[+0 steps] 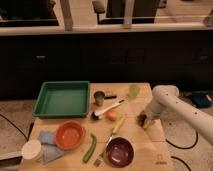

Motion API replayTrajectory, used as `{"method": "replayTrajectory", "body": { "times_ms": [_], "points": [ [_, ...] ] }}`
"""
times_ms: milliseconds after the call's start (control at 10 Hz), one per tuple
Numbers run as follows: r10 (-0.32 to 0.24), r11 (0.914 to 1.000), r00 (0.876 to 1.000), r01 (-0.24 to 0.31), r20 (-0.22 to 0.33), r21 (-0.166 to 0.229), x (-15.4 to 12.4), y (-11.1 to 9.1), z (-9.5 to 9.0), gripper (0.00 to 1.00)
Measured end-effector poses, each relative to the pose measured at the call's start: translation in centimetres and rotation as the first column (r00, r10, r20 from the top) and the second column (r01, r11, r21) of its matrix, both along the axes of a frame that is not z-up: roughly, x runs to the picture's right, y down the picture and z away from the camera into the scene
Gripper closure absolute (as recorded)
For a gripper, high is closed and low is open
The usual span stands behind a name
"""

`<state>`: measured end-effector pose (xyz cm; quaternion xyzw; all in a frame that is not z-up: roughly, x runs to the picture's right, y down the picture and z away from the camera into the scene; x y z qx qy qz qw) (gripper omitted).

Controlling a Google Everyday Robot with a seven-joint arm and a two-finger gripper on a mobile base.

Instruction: Place grapes in red bowl

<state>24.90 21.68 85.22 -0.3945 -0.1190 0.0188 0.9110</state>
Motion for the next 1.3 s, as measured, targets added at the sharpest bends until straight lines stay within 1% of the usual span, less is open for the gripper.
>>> {"method": "replayTrajectory", "body": {
  "times_ms": [100, 200, 300, 400, 600, 700, 1000, 1300],
  "points": [
    [0.000, 1.0000, 1.000, 0.000, 0.000, 0.000, 0.0, 0.0, 0.0, 0.95],
    [0.000, 1.0000, 1.000, 0.000, -0.001, -0.001, 0.1, -0.1, -0.1, 0.99],
    [0.003, 0.9999, 1.000, -0.003, 0.000, -0.011, 0.1, 0.4, -0.2, 1.00],
    [0.002, 1.0000, 1.000, -0.002, -0.002, -0.009, 0.3, 0.4, -0.2, 1.00],
    [-0.032, 0.9994, 0.999, 0.032, -0.003, -0.013, 0.0, 0.1, -0.2, 1.00],
    [-0.054, 0.9985, 0.999, 0.054, -0.001, -0.011, -0.6, -0.6, -0.4, 1.00],
    [-0.094, 0.9956, 0.996, 0.094, -0.003, 0.009, -1.2, -2.2, -1.9, 1.00],
    [-0.115, 0.9919, 0.993, 0.115, 0.002, 0.054, -1.8, -4.0, -3.6, 1.00]
  ]
}}
